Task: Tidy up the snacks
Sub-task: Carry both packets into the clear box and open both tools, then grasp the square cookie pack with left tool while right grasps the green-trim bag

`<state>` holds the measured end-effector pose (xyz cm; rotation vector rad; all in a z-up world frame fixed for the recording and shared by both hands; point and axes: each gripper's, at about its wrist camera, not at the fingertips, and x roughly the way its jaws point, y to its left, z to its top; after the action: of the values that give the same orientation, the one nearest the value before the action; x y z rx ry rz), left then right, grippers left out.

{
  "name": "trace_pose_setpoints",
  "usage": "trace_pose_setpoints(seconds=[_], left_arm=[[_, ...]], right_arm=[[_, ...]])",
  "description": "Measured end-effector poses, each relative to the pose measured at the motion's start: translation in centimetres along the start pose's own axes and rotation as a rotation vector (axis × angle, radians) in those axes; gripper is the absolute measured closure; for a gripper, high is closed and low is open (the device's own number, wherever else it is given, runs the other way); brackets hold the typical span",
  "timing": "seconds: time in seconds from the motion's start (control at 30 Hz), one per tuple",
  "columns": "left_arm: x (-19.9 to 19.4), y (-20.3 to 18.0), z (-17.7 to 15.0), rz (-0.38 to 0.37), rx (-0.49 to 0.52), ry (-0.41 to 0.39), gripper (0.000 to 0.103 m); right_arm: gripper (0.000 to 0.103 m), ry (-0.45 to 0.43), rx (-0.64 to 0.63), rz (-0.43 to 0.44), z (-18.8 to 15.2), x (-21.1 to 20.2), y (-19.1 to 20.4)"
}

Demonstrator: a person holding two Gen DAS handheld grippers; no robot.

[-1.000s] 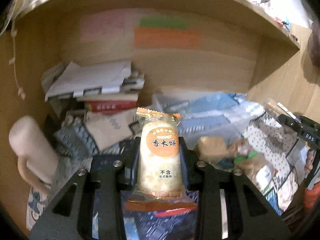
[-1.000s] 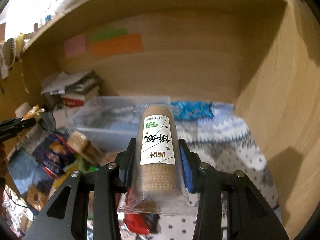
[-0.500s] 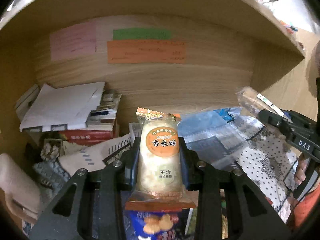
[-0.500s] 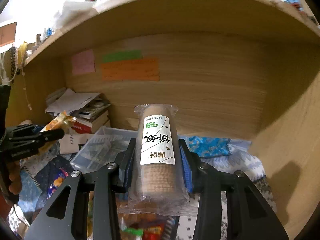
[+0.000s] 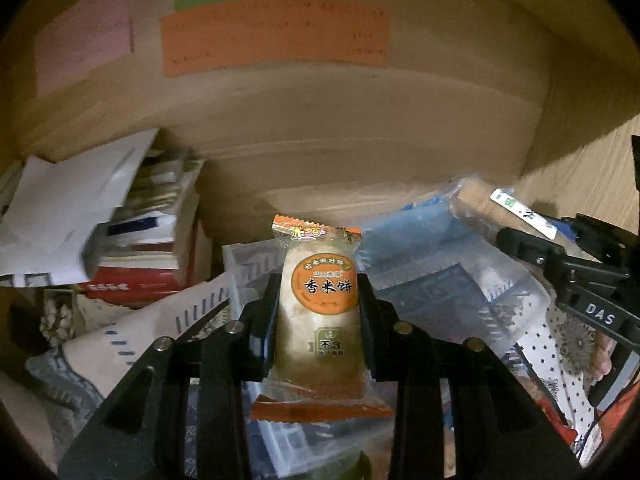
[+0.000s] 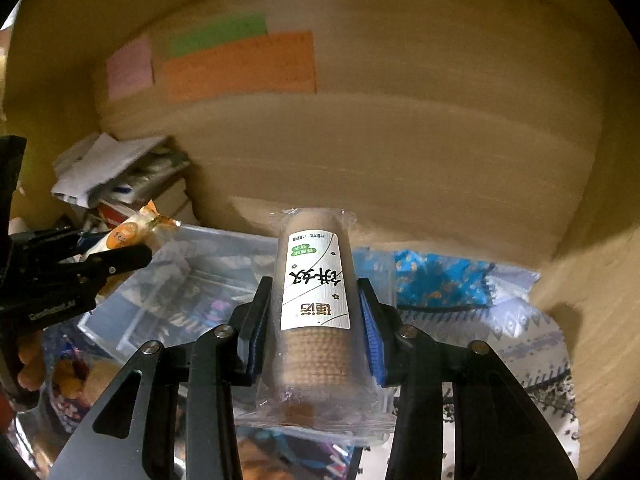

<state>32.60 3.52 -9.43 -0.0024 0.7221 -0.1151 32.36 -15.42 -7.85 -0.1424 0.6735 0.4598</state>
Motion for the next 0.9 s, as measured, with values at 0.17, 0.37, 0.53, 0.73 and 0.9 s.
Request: trace_pose_setpoints(seconds=[0.17, 0.37, 0.53, 0.73, 0.9], left_arm=[[1.0, -0.4, -0.1, -0.010, 0.020, 0.017, 0.068], [-0.6, -0.4, -0.2, -0.022, 0.015, 0.000, 0.056], [-4.6, 0.3, -0.8, -0.024, 0.012, -0.071, 0.039], [-9.0, 0.6, -2.9, -0.002, 0.038, -0.116, 0.024], [-11.2, 0.6, -5.2, 0.007, 0.052, -0.128, 0.012]], right_arm=[[0.065, 0.055, 0.010, 0.007, -0.3, 1.9, -0.6], [0.064, 0.026, -0.003, 0.006, 0.1, 0.4, -0.1], [0.055, -0.002, -0.014, 0.006, -0.1, -1.7, 0.3], [0.043, -0.061, -0.039, -0.002, -1.1, -5.9, 1.7], [0.033, -0.120, -0.064, -0.015, -2.6, -9.3, 3.2]])
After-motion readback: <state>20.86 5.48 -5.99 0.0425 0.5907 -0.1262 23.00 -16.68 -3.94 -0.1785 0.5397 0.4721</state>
